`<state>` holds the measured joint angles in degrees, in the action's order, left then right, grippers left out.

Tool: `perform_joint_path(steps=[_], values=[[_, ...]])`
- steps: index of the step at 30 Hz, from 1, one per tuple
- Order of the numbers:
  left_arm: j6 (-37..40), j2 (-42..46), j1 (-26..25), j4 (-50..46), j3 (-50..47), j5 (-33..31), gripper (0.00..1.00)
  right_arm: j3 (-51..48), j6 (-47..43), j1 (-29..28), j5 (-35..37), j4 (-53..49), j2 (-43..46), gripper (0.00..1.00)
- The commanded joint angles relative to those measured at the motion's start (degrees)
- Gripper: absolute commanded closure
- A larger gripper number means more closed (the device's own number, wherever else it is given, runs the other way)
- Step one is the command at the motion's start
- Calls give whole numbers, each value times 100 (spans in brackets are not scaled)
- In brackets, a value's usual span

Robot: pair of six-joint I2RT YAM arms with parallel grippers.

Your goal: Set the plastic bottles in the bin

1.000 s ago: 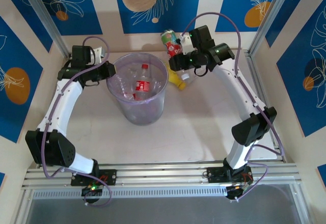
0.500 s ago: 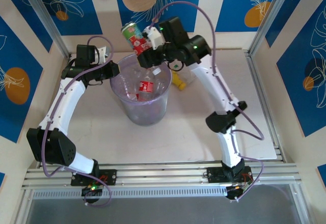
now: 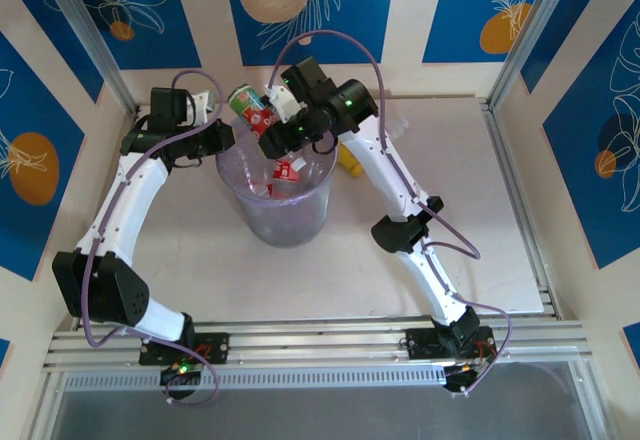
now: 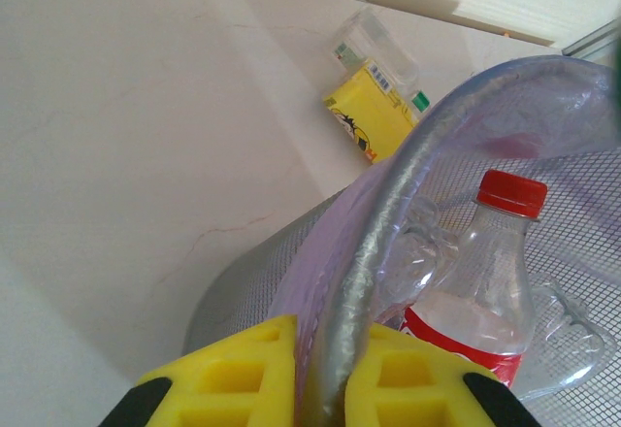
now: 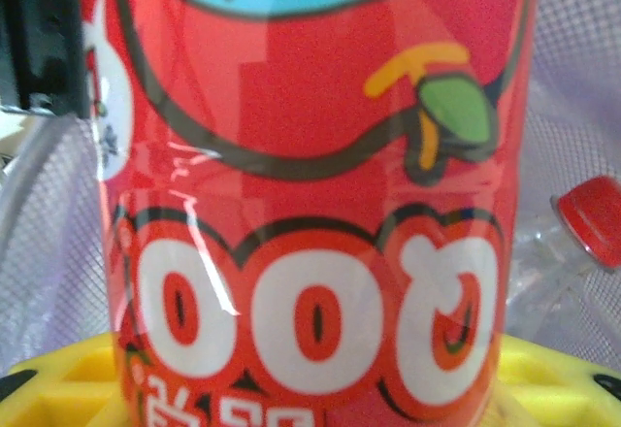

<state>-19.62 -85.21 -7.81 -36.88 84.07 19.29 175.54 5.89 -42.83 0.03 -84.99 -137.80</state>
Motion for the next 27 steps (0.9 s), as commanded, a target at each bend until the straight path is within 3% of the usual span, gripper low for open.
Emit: perform_joint_path(steps=[1, 7, 16, 27], values=[[-69, -259, -198, -311, -67, 79, 100, -153, 4, -49, 240, -313, 102, 51], [-51, -277, -196, -311, -50, 75, 100, -463, -27, -39, 421, -471, 171, 47], [-60, -286, -199, -317, -42, 75, 100, -578, -61, -12, 517, -501, 275, 19], [-38, -293, -199, -380, 15, 16, 100, -745, -57, 144, 336, -473, 882, 15]])
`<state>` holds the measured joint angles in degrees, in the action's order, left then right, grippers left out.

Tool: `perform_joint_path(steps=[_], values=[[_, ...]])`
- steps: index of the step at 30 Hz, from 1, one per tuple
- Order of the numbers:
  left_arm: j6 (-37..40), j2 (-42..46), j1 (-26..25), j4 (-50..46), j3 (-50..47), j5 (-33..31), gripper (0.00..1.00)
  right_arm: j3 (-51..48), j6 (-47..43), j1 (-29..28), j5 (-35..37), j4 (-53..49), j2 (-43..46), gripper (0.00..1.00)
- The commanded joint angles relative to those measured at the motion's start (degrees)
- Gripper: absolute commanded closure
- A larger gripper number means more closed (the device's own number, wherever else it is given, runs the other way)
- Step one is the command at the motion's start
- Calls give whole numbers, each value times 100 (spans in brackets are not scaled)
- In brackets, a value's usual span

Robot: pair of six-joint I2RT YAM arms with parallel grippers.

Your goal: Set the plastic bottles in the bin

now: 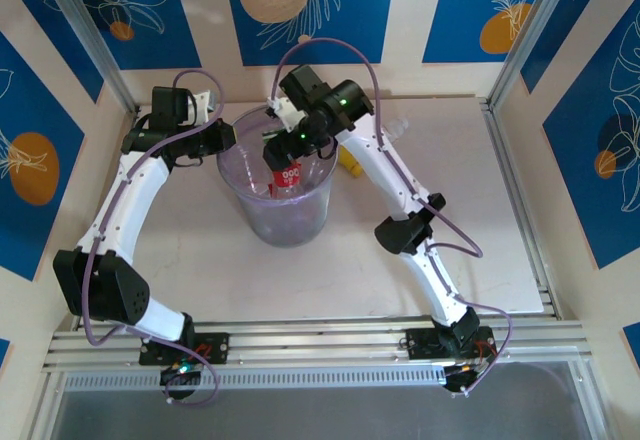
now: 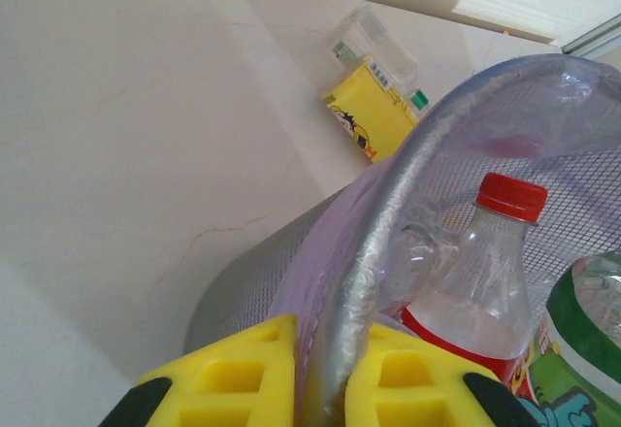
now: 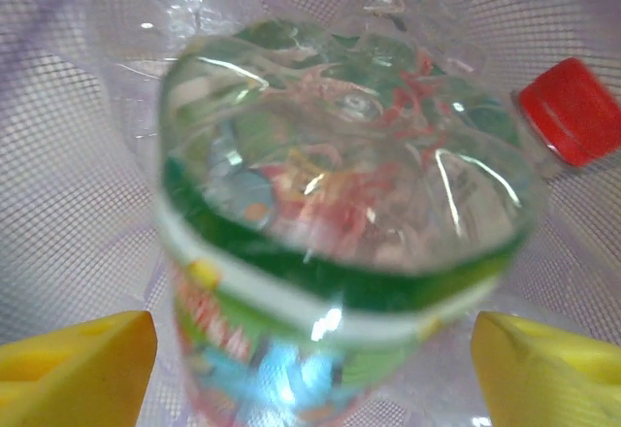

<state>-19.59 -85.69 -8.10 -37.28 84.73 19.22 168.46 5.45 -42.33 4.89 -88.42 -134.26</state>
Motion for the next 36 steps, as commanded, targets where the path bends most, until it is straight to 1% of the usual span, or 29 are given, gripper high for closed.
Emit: perform_joint_path(steps=[1, 5, 10, 15, 18, 23, 26, 31, 36], values=[[-28, -259, -166, -346, -37, 23, 100, -79, -5, 138, -163, -131, 624, 15], [-18, -288, -169, -367, -10, 24, 100, -319, 52, 381, -127, -153, 1009, 14], [-17, -312, -170, -357, 13, 36, 100, -793, 70, 868, 65, -287, 1430, 15], [-18, -334, -166, -350, 22, 30, 100, -974, 118, 1460, 140, -323, 1445, 15], [-26, -334, -166, -349, 2, 29, 100, -774, 232, 1822, 159, -383, 1146, 15], [-27, -317, -166, -342, -35, 20, 100, -54, 505, 2420, 7, -421, 294, 15], [-23, -290, -169, -357, -40, -10, 100, 354, 692, 2697, 62, -420, -208, 15], [-18, -282, -166, -384, -29, -34, 100, 1077, 1027, 2939, 362, -713, -1107, 12], [8, -290, -167, -454, 26, -76, 100, 1224, 1279, 3027, 555, -696, -1582, 9]])
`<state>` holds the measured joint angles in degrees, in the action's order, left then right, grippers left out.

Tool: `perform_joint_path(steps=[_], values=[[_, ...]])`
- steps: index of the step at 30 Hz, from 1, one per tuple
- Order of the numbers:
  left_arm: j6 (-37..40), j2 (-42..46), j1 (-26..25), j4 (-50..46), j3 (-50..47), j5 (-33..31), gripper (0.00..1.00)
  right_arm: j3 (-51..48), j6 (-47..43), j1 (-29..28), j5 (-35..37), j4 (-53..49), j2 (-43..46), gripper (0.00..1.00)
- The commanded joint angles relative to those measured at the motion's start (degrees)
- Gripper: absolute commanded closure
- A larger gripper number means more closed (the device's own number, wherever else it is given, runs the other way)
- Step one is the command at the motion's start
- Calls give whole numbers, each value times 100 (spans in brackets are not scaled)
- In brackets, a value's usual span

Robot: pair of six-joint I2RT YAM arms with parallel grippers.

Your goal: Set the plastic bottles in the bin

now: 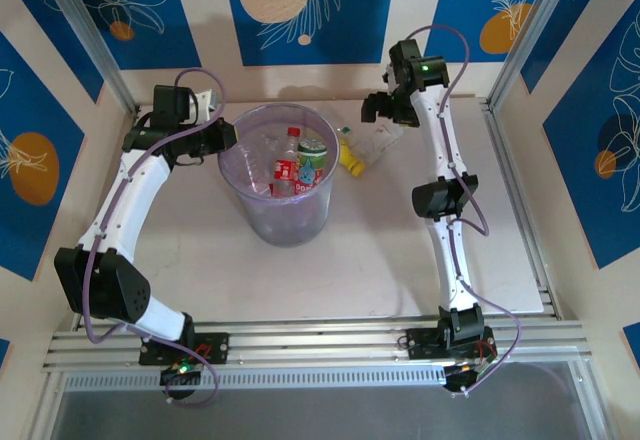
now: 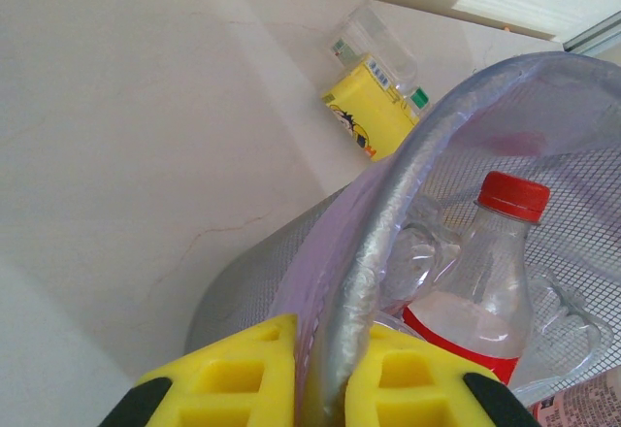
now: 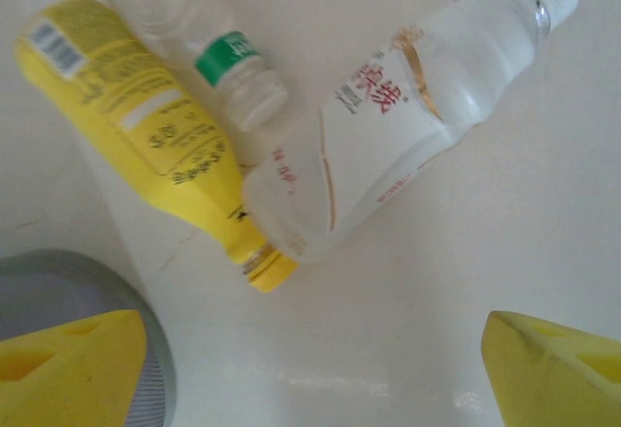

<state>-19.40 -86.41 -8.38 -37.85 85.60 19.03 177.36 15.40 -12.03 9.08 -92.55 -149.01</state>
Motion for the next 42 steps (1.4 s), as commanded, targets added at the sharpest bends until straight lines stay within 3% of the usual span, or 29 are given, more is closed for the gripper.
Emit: perform_joint_path(steps=[1, 18, 42], values=[[-7, -215, -138, -399, -61, -65, 100, 334, 316, 17, 142, -288, -181, 9], [6, -192, -138, -363, -129, -77, 100, 334, 1329, 219, 138, 172, -1083, 7], [11, -225, -137, -320, -111, -60, 100, 334, 1704, 301, -90, 524, -1897, 7]])
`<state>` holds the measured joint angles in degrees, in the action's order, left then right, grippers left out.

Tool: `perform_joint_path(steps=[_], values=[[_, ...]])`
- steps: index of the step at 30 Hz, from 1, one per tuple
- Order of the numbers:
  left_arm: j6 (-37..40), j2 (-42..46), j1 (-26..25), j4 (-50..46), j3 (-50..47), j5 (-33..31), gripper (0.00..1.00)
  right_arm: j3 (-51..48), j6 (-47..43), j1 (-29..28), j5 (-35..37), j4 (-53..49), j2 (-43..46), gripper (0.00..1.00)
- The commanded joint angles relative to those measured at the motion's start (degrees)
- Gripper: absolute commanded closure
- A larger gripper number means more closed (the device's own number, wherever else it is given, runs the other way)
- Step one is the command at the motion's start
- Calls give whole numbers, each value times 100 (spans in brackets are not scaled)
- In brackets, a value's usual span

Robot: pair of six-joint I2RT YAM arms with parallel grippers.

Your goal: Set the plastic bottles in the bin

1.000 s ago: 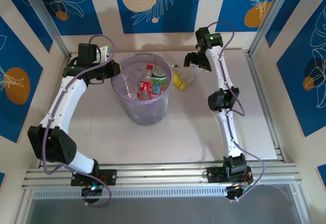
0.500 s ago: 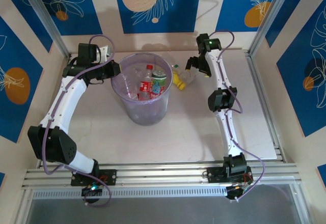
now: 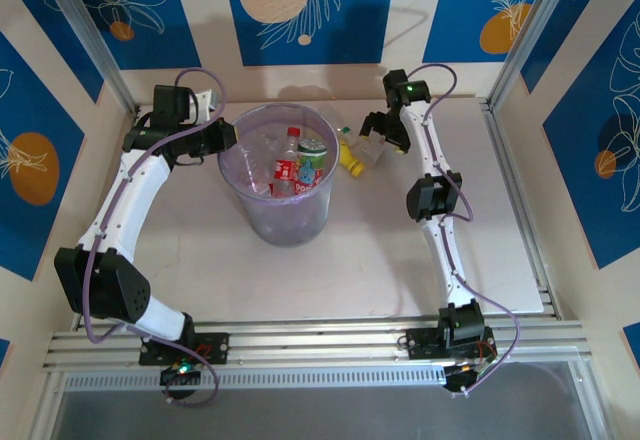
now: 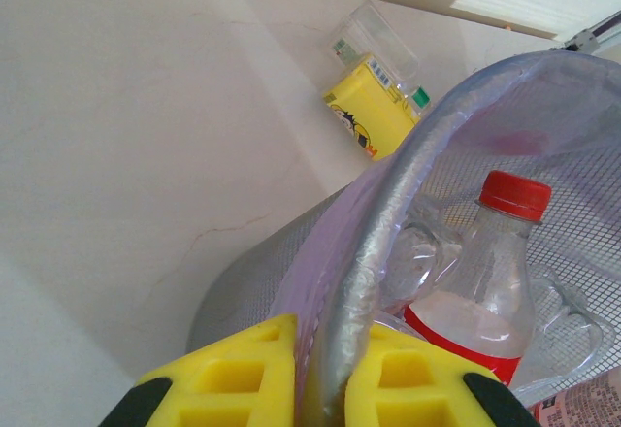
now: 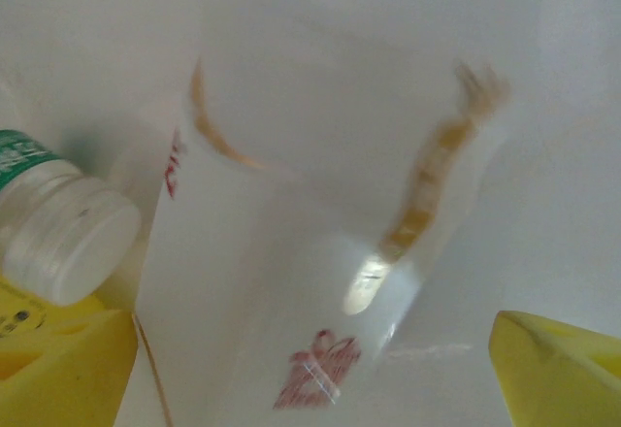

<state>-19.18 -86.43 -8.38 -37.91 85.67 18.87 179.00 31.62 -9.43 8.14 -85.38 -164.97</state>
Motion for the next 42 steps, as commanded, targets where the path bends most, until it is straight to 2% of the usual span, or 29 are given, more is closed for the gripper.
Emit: perform_joint_path(steps=[1, 9, 18, 35, 42], values=[[-16, -233, -141, -319, -112, -47, 100, 168, 75, 41, 3, -182, -316, 9], [-13, -277, -139, -356, -35, -73, 100, 171, -13, 65, 79, -214, -259, 22], [-2, -312, -138, -357, 11, -60, 100, 171, -182, 34, 290, -315, 256, 35], [-25, -308, -138, -296, -19, -15, 100, 175, -578, -205, 601, -721, 1381, 44], [-47, -339, -139, -238, -41, 29, 100, 171, -1087, -759, 372, -708, 2350, 45]])
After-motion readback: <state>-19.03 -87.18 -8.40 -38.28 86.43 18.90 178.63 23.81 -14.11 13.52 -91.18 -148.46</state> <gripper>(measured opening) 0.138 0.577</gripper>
